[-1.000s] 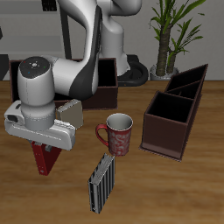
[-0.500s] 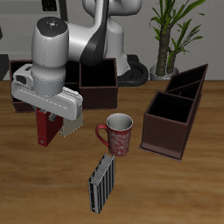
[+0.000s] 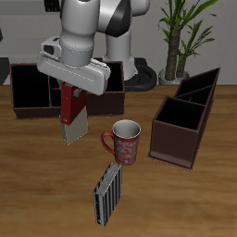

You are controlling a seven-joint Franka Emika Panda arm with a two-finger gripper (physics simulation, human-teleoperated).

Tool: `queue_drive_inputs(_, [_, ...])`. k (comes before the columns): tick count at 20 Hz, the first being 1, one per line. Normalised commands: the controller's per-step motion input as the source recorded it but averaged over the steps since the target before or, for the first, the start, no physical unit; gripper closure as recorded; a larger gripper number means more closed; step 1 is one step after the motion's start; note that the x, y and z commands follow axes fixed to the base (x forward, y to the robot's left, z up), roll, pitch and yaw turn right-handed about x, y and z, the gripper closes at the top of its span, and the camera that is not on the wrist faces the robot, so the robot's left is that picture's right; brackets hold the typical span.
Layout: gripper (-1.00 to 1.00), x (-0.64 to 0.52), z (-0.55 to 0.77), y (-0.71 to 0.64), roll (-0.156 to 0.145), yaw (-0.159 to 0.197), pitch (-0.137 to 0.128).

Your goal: Place the red book into the left desk caddy's front compartment

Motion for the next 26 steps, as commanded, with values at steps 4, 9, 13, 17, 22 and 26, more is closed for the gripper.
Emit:
queue_drive_inputs(4, [1.00,-0.56,0.44,0.27,0.005,0.004,-0.063])
queue_drive_inputs(9, [1.00,-0.53,0.36,0.12,-0.054,0.000,-0.052])
queue_drive_inputs(13, [1.00,-0.45,0.32,0.12,0.021,-0.015,-0.047])
queue_drive_inputs(17, [1.00,-0.40,0.20,0.19,-0.004,-0.012,-0.041])
queue_drive_inputs(22, [1.00,-0.41,0.13,0.48,0.060,0.023,-0.046])
queue_drive_inputs(26, [1.00,-0.30,0.02,0.39,0.057,0.036,-0.018])
